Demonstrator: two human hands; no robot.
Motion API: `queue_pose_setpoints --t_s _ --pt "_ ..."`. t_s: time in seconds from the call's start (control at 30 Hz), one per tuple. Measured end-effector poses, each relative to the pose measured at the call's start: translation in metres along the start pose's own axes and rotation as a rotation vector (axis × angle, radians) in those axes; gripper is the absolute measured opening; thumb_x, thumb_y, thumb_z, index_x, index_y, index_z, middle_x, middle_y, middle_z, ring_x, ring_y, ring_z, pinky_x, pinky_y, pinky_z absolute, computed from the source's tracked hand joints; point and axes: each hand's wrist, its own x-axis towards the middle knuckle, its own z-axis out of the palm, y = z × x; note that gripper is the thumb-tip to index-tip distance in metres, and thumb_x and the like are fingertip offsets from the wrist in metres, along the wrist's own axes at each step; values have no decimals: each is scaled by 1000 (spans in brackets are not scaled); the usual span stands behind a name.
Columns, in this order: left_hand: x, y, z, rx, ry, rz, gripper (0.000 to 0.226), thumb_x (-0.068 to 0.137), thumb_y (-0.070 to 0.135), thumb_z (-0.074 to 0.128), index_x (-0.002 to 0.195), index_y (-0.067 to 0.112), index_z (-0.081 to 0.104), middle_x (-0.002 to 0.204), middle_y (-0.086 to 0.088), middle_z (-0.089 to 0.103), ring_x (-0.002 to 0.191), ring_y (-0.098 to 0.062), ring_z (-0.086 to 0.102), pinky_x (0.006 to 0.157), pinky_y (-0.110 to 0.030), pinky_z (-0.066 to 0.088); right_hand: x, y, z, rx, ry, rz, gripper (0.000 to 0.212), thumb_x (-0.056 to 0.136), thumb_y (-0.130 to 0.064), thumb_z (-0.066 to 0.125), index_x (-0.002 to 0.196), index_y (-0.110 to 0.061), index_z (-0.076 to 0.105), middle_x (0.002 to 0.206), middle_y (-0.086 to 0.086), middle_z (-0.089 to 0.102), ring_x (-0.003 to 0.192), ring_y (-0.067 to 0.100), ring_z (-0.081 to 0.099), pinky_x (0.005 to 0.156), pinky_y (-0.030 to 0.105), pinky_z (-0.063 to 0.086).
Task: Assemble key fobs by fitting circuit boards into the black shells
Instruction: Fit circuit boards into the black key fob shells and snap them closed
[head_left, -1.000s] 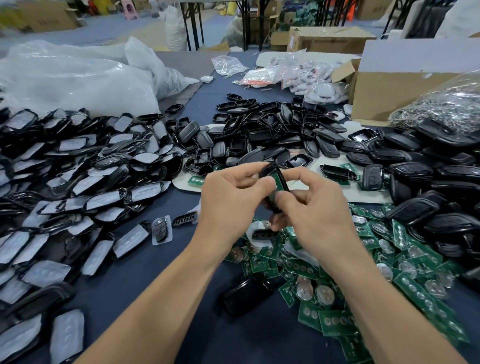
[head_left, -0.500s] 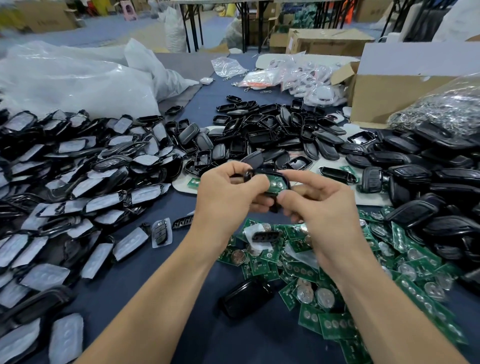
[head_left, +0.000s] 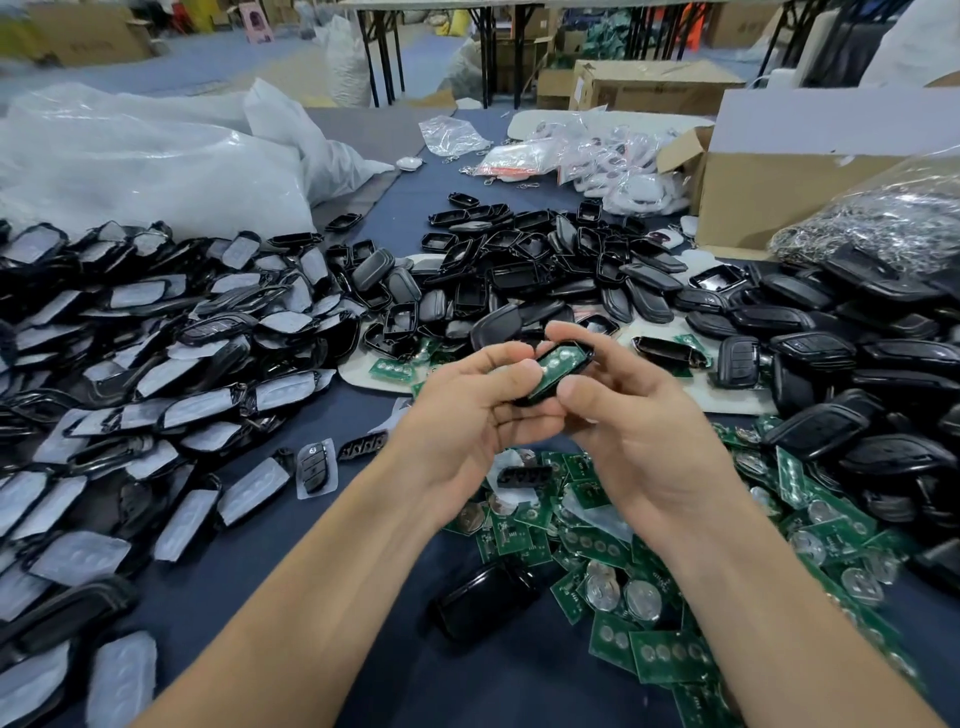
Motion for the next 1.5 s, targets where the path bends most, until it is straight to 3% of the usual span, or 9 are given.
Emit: queue_pose_setpoints --t_s 0.13,0.23,0.33,0.53,0.8,1.07,1.2,1.33,1.5 --pt "-2 1 -3 -138 -116 -27 27 83 10 67 110 6 68 76 -8 74 59 -13 71 57 -21 60 2 3 2 129 -84 60 37 77 -12 71 112 -16 79 104 15 66 102 32 59 100 48 55" --pt "-3 1 -4 -119 -135 -1 23 89 11 67 111 7 69 78 -8 75 60 -13 71 58 -22 61 4 9 3 158 -114 57 30 85 -14 68 111 -16 80 98 7 73 92 20 66 88 35 62" --pt "-2 -2 -4 244 25 113 12 102 15 63 95 8 57 73 -15 74 54 -21 69 51 -30 59 5 13 5 241 -83 100 32 89 -17 65 119 -10 76 96 8 72 76 16 64 70 30 55" --pt "-11 29 -40 977 570 516 7 89 36 71 82 34 71 58 10 67 46 -3 55 49 -13 40 7 14 7 374 -33 250 28 89 -22 60 99 -11 84 119 13 76 109 24 74 86 37 63" --pt "-41 76 -127 1689 860 123 23 90 26 72 111 34 78 112 2 76 109 -27 66 89 -36 51 6 15 5 392 -3 289 33 86 -17 65 113 2 73 114 20 74 103 31 75 80 41 63" --pt "-38 69 -122 1637 922 154 14 95 36 68 98 32 81 72 4 66 71 -23 57 68 -32 41 3 14 0 360 -47 279 34 89 -21 62 115 -4 78 129 18 71 110 26 74 85 37 61" --pt "-41 67 -107 1463 981 517 13 95 30 69 89 22 78 66 1 69 67 -29 62 66 -34 44 3 13 1 354 -25 285 38 88 -19 63 119 -1 75 129 21 70 107 27 74 84 37 62" --pt "-36 49 -33 961 506 631 32 85 20 79 92 51 76 73 17 77 64 -1 69 63 -14 53 0 7 2 406 58 269 54 83 -17 66 132 5 62 131 25 67 105 29 74 82 40 63" --pt "-3 12 6 398 245 330 15 89 3 75 103 6 79 96 -11 81 93 -26 77 87 -33 61 -5 0 -3 328 81 200 38 83 -14 65 118 1 68 119 20 74 106 27 75 83 38 63"
